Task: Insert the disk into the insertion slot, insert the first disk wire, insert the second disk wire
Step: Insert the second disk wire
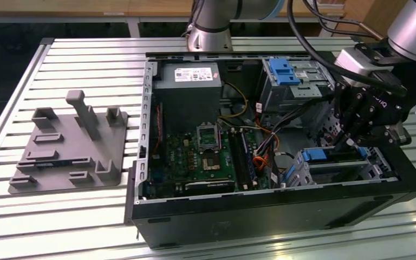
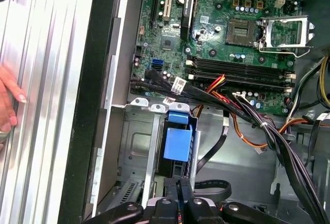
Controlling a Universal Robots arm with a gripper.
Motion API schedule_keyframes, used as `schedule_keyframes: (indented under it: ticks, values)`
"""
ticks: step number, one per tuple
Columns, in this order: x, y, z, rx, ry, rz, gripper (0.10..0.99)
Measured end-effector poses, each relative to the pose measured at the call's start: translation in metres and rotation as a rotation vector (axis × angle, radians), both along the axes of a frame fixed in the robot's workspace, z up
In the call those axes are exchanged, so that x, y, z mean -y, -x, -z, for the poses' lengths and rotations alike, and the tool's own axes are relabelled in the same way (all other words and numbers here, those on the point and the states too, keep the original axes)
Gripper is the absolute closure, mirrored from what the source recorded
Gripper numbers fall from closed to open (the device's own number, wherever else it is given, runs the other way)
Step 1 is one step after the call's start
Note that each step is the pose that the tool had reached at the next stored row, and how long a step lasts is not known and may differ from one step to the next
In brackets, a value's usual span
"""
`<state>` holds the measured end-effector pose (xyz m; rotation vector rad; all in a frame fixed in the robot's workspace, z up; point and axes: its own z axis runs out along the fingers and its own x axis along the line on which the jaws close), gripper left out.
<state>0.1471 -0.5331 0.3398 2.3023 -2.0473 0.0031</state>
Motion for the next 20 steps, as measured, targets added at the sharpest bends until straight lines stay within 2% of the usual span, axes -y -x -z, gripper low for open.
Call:
schedule_keyframes:
  ticks: [20]
  values:
    - [-0.0002, 0.0, 0.0052, 0.0, 0.0, 0.002, 0.941]
